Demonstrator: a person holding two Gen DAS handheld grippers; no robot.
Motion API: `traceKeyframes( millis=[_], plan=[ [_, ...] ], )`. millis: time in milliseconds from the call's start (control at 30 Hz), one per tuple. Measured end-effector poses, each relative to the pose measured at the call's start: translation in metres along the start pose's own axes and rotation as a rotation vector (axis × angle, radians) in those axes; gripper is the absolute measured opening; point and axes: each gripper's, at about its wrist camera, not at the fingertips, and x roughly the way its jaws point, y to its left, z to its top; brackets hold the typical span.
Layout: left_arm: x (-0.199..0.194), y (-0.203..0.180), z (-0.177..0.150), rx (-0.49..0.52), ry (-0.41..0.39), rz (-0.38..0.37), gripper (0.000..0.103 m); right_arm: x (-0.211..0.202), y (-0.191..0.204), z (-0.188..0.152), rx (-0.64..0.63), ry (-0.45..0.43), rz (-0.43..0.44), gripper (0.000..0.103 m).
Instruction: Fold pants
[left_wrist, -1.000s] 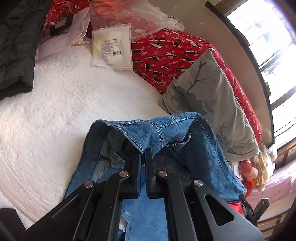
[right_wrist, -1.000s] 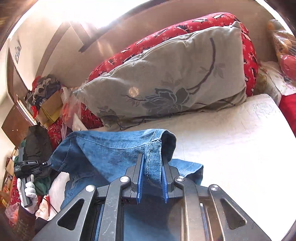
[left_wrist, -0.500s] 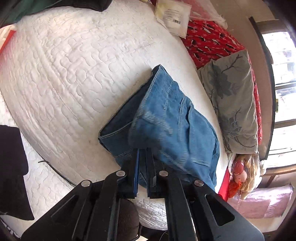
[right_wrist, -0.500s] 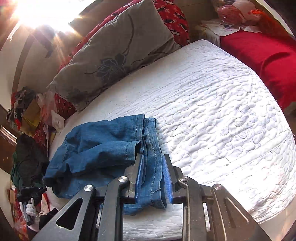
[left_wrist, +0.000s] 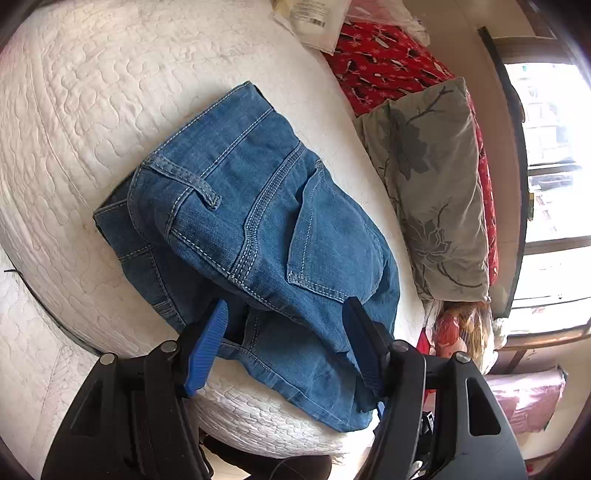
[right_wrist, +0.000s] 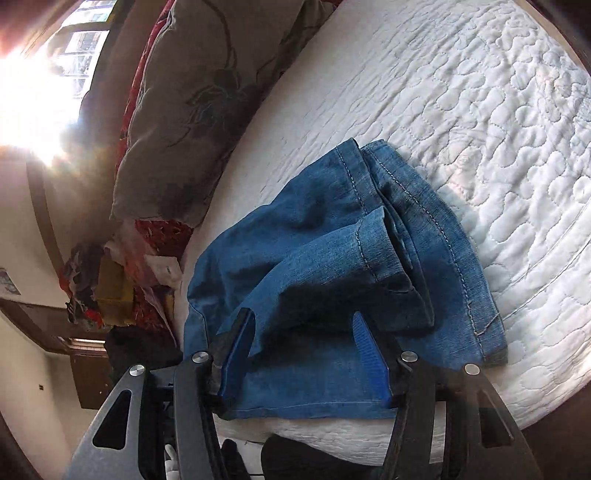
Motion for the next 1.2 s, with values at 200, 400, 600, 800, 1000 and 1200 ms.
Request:
traceKeyframes(
  millis=[200,400,600,800,1000,1200],
  plan=[
    [0.019,0.005,0.006,-0.083,0.0,0.053,0.064,0.022,-0.012,0.012,0.213,-0.027,-0.042,0.063],
    [0.05,-0.001,0.011,-0.075,0.035,0.167,0.038,0.031,-0.022,0.017,0.194,-0.09,-0.033,0.012],
    [0.027,-0.035,0.02,0.038,0.003,0.158,0.012,-0.023,0.023,0.031,-0.08,-0.207,0.074,0.001],
    [0.015,-0.015,-0.007,0.111,0.014,0.157,0.012,-0.059,0.001,-0.013,-0.319,-0.139,-0.041,0.001],
    [0.045,0.045,-0.016,-0.012,0.12,0.204,0.013,-0.04,-0.059,-0.04,-0.26,-0.027,-0.156,0.006],
    [0.006,0.029,-0.025,0.131,0.11,0.176,0.022,-0.078,-0.045,-0.034,-0.308,-0.07,-0.201,0.015]
  ],
)
